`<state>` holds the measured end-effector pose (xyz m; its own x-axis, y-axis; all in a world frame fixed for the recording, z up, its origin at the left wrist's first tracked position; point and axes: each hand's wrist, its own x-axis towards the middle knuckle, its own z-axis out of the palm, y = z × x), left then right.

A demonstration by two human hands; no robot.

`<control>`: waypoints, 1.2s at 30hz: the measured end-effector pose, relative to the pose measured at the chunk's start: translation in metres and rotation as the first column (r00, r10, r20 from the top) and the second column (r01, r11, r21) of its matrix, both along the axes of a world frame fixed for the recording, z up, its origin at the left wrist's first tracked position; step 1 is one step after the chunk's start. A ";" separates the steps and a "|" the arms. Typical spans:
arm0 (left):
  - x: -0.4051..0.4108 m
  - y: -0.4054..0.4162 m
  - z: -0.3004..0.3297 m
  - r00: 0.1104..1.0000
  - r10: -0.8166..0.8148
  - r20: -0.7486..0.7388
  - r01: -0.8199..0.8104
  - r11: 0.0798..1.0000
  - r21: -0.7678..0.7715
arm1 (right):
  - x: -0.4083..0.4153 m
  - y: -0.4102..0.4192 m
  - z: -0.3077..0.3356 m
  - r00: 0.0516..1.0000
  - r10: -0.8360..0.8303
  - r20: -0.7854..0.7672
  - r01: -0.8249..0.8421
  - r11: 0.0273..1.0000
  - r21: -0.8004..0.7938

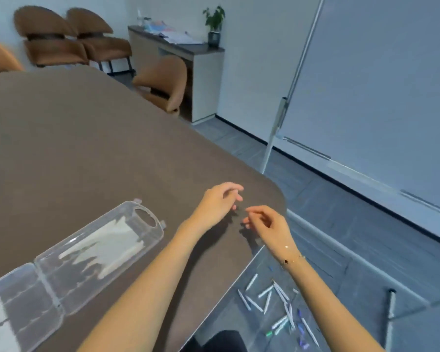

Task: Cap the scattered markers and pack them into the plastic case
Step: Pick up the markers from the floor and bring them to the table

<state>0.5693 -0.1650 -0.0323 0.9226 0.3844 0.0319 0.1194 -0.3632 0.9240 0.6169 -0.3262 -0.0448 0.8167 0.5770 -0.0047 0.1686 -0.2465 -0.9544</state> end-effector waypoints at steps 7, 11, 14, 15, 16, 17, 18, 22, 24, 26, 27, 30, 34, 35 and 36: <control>0.062 -0.131 -0.031 0.978 -0.201 0.050 0.192 0.971 0.145 | 0.055 -0.129 -0.071 0.971 -0.218 0.094 0.211 0.974 0.080; 0.054 -0.204 -0.075 0.975 -0.214 -0.065 0.221 0.969 0.113 | 0.052 -0.201 -0.115 0.978 -0.207 0.035 0.208 0.977 -0.040; 0.057 -0.238 -0.125 0.942 -0.267 -0.204 0.293 0.950 0.106 | 0.057 -0.237 -0.156 0.983 -0.183 0.015 0.183 0.972 -0.146; 0.059 -0.244 -0.142 0.930 -0.273 -0.246 0.304 0.948 0.096 | 0.058 -0.247 -0.170 0.982 -0.190 -0.013 0.185 0.968 -0.169; 0.060 -0.248 -0.160 0.916 -0.275 -0.293 0.312 0.946 0.085 | 0.059 -0.256 -0.185 0.978 -0.205 -0.046 0.193 0.963 -0.187; 0.062 -0.250 -0.178 0.899 -0.277 -0.339 0.319 0.945 0.072 | 0.061 -0.264 -0.202 0.972 -0.223 -0.079 0.204 0.958 -0.201; 0.065 -0.250 -0.197 0.878 -0.284 -0.385 0.330 0.942 0.057 | 0.064 -0.272 -0.220 0.964 -0.241 -0.110 0.212 0.951 -0.223; 0.083 -0.243 -0.260 0.803 -0.314 -0.506 0.367 0.930 0.005 | 0.078 -0.294 -0.293 0.925 -0.293 -0.240 0.205 0.920 -0.335; 0.097 -0.237 -0.287 0.780 -0.310 -0.543 0.365 0.931 -0.008 | 0.086 -0.300 -0.325 0.905 -0.320 -0.280 0.203 0.904 -0.376; 0.114 -0.229 -0.318 0.751 -0.307 -0.585 0.371 0.929 -0.011 | 0.095 -0.303 -0.360 0.887 -0.347 -0.304 0.195 0.879 -0.435; 0.121 -0.224 -0.334 0.733 -0.304 -0.608 0.374 0.927 -0.012 | 0.099 -0.303 -0.378 0.877 -0.357 -0.320 0.184 0.867 -0.463; 0.144 -0.210 -0.385 0.690 -0.284 -0.665 0.368 0.930 -0.016 | 0.110 -0.299 -0.433 0.836 -0.390 -0.386 0.161 0.847 -0.506; 0.161 -0.188 -0.451 0.637 -0.221 -0.739 0.303 0.953 -0.023 | 0.116 -0.286 -0.505 0.793 -0.411 -0.450 0.107 0.821 -0.561; 0.162 -0.182 -0.469 0.618 -0.210 -0.757 0.292 0.956 -0.027 | 0.114 -0.283 -0.523 0.781 -0.412 -0.470 0.087 0.816 -0.571; 0.162 -0.177 -0.488 0.599 -0.200 -0.775 0.283 0.959 -0.030 | 0.113 -0.280 -0.539 0.770 -0.409 -0.489 0.063 0.812 -0.580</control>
<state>0.7314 -0.3417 -0.5207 0.6853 0.1772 -0.7064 0.6611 -0.5582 0.5013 0.7296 -0.6061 -0.5841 0.6626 0.1321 -0.7373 -0.4913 -0.6663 -0.5609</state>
